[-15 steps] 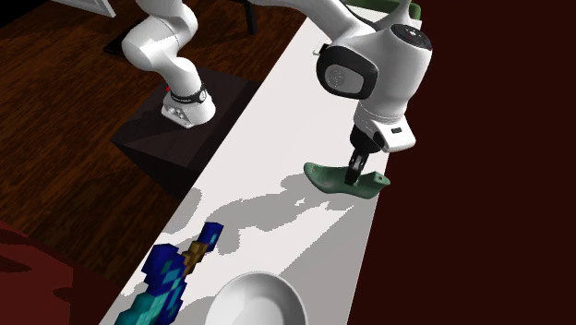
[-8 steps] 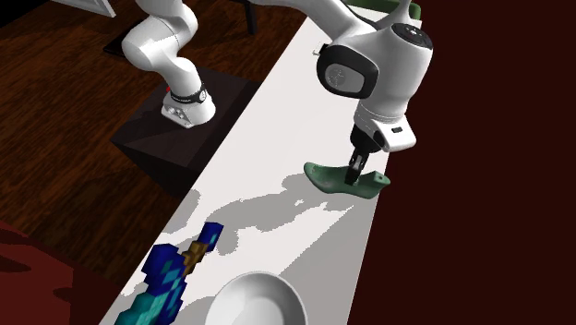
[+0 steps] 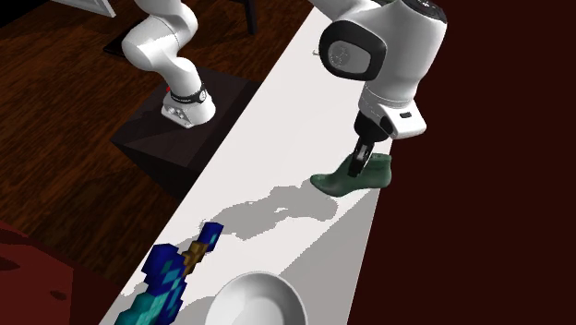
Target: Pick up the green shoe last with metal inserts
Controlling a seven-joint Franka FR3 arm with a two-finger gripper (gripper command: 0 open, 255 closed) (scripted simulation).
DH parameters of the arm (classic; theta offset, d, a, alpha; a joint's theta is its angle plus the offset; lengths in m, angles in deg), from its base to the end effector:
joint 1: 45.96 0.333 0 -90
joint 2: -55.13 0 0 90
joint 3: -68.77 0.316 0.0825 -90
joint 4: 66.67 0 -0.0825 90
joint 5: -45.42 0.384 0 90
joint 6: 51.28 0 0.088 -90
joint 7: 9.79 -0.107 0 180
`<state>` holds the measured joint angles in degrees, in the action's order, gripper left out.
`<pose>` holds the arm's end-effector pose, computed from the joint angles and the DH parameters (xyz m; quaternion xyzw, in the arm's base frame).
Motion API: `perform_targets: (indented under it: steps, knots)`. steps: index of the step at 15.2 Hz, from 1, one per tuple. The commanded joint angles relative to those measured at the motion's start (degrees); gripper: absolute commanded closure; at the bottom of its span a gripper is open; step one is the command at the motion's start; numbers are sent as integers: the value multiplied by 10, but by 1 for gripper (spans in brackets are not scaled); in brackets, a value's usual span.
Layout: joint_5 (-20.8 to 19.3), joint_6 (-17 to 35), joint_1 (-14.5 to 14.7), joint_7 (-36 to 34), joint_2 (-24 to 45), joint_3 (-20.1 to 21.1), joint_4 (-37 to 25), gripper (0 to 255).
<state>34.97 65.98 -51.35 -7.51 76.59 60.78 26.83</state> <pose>0.6497 -0.1542 0.4097 0.9927 -0.0510 0.0063 0.1089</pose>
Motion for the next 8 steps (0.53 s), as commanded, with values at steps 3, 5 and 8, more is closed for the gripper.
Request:
perform_targets:
  steps: [3, 5, 8]
  knots:
    - [2, -27, 0, 6, -6, 0, -22, 255]
    - [2, -41, 0, 9, -10, 0, -32, 255]
    - [3, -49, 0, 10, -12, 0, -39, 255]
